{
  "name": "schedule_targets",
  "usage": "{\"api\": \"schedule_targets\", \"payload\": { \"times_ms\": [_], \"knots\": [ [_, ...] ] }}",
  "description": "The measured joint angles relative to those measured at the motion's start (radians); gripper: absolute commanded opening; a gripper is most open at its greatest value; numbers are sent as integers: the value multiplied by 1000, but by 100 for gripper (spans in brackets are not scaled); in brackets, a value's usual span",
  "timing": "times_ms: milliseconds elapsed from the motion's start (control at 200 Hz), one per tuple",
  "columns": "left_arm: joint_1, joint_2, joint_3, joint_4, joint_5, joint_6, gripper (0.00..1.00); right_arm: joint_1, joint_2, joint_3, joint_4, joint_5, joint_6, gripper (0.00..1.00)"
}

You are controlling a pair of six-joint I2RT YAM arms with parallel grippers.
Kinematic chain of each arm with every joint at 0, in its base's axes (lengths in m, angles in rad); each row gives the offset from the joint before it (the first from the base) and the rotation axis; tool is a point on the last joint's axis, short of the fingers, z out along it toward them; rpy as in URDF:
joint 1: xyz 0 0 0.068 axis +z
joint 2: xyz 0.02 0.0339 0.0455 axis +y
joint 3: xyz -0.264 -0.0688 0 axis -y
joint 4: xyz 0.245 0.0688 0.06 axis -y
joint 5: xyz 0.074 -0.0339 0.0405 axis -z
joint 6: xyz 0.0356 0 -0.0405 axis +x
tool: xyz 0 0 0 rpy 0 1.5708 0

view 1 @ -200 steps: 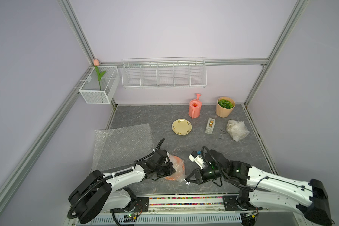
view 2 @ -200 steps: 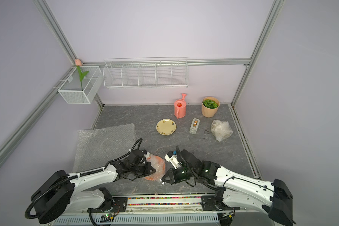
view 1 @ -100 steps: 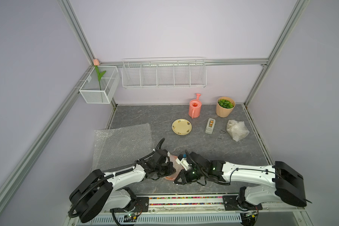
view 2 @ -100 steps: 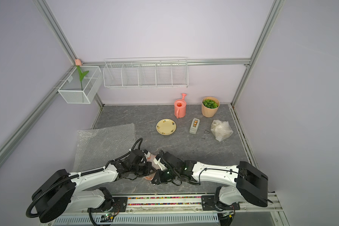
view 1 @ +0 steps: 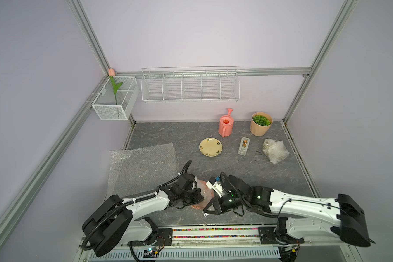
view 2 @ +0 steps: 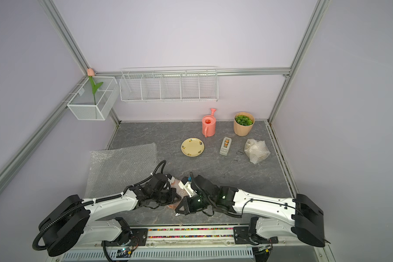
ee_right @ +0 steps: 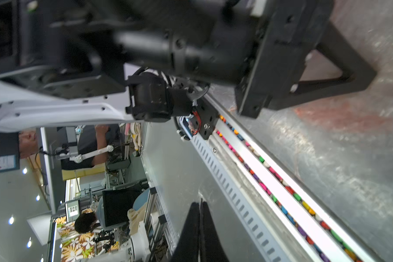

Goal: Wrap dinner plates in bubble wrap
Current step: Stick the tape on the bubble wrap.

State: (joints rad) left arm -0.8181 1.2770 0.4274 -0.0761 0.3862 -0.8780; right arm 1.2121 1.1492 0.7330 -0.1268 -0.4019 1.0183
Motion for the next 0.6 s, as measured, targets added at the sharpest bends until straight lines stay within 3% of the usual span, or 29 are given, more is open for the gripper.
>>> {"api": "schedule_targets", "payload": {
  "times_ms": [225, 600],
  "knots": [
    [0, 4, 0, -1, 0, 1, 0, 105, -137, -54, -116, 21, 30, 7],
    [0, 8, 4, -3, 0, 1, 0, 138, -74, -93, -145, 17, 66, 7]
  ]
}}
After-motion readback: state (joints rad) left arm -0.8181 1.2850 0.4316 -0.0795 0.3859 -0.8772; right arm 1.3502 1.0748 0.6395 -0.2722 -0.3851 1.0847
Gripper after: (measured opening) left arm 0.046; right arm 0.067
